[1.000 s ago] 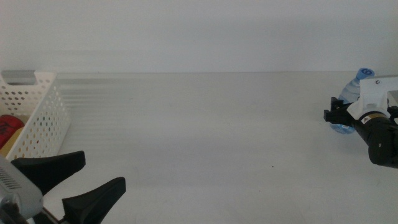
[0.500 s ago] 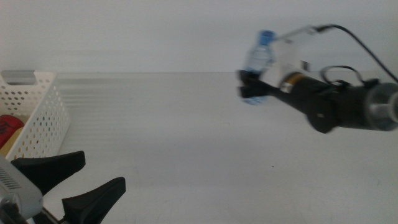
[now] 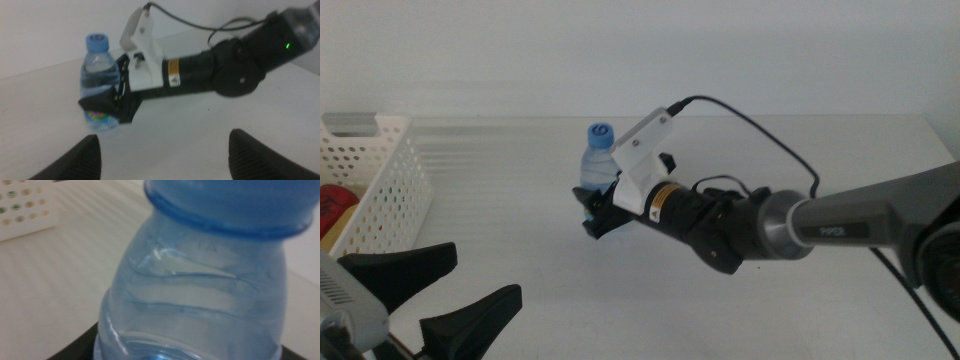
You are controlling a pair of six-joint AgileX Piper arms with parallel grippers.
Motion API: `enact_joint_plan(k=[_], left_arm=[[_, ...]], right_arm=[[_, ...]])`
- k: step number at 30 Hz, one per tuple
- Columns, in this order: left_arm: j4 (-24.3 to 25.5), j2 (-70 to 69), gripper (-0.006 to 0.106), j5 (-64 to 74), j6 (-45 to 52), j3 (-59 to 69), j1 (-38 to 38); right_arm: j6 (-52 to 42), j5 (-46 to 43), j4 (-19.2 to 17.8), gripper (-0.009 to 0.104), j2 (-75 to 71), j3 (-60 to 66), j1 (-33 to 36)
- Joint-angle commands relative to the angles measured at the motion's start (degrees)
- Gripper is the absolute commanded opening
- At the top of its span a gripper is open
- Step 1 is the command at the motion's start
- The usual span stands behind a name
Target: Use arms to grab the bottles and put them into the dustbin to the left of the table.
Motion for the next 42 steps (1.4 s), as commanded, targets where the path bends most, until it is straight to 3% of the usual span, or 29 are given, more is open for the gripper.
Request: enact_joint_plan(k=[1,5,9,13,18,20,23,27,33,42], left_arm=[[0.0,0.2,0.079,-4.6,-0.4,-1.7,0.0],[0.0,0.2,0.079,-4.6,-0.4,-1.7,0.0],[0.0,0.2,0.079,-4.6,-0.4,-1.7,0.0],[0.0,0.2,0.079,-4.6,-0.4,-1.7,0.0],[0.0,0.2,0.079,-4.6,-0.4,-1.7,0.0],[0.0,0.2,0.079,-4.6,-0.4,-1.7,0.0],[0.0,0.2,0.079,-4.6,-0.4,-1.7,0.0],[0.0,0.2,0.079,-4.6,-0.4,-1.7,0.0],[0.0,0.2,0.079,-4.6,-0.4,-1.7,0.0],[0.0,0.2,0.079,-4.6,-0.4,-1.7,0.0]], right_arm=[[-0.3,-10.7,0.0,0.000,-3.1,-2.6,0.6],[-0.2,-11.7,-0.5,0.001,-2.0,-2.5,1.0],[-0.1,-11.1,-1.3,0.011,-1.3,-2.5,1.0],[2.4,-7.8,-3.8,0.038,-1.2,-2.4,1.0],[10.2,-0.1,-11.6,0.079,-2.1,-2.4,1.0],[14.1,3.8,-14.7,0.088,-4.0,-2.1,1.0],[20.4,7.4,-19.3,0.087,-9.6,0.9,0.9],[24.7,8.6,-22.7,0.077,-20.1,9.5,-0.6],[26.7,16.7,-22.8,0.067,-41.4,26.8,-0.9],[26.3,25.8,-22.6,0.067,-78.1,45.0,-0.4]])
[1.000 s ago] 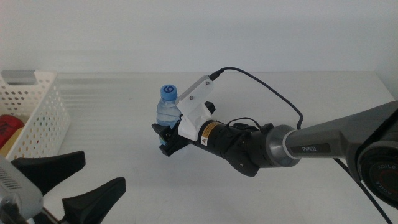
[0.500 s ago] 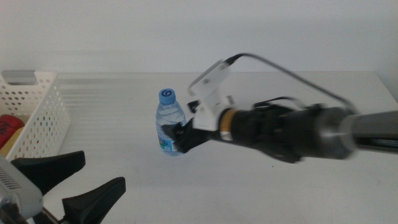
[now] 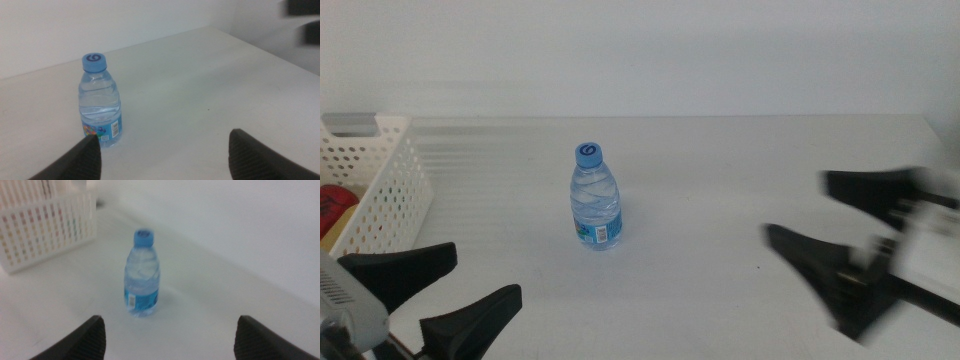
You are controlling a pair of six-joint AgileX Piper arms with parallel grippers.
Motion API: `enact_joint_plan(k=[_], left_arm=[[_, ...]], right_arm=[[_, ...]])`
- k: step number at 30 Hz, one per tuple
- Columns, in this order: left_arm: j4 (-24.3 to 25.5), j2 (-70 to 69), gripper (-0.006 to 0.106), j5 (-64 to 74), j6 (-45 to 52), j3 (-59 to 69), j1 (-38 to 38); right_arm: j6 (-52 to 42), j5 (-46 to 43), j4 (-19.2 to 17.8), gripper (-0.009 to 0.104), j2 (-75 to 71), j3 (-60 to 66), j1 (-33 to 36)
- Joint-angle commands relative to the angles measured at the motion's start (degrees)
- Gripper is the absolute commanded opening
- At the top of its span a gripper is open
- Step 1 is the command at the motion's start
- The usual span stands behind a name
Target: Use arms to grab the bottles and put them into the dustbin to the left of the table.
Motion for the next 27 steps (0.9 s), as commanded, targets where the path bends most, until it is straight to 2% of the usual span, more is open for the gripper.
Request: enact_joint_plan(k=[1,4,8,10,12,17,19,20,27], left_arm=[[0.0,0.2,0.079,-4.6,-0.4,-1.7,0.0],[0.0,0.2,0.079,-4.6,-0.4,-1.7,0.0],[0.0,0.2,0.079,-4.6,-0.4,-1.7,0.0],[0.0,0.2,0.079,-4.6,-0.4,-1.7,0.0],[0.0,0.2,0.079,-4.6,-0.4,-1.7,0.0],[0.0,0.2,0.079,-4.6,-0.4,-1.7,0.0],[0.0,0.2,0.079,-4.6,-0.4,-1.7,0.0],[0.0,0.2,0.079,-4.6,-0.4,-1.7,0.0],[0.0,0.2,0.079,-4.6,-0.4,-1.7,0.0]], right_arm=[[-1.1,1.1,0.4,0.067,-9.6,2.0,0.1],[-2.1,6.9,1.3,0.067,-18.7,4.3,-0.1],[-2.1,14.3,0.4,0.067,-25.4,5.0,-0.2],[-3.3,14.4,2.9,0.067,-26.8,5.5,-0.2],[-8.5,14.5,8.6,0.067,-26.8,5.6,-0.2],[-31.5,13.1,26.7,0.067,-26.0,5.6,-0.2],[-36.5,12.2,30.8,0.067,-26.0,5.6,-0.2],[-37.7,12.2,31.7,0.067,-26.0,5.6,-0.2],[-38.4,11.4,31.7,0.067,-26.0,5.6,-0.2]])
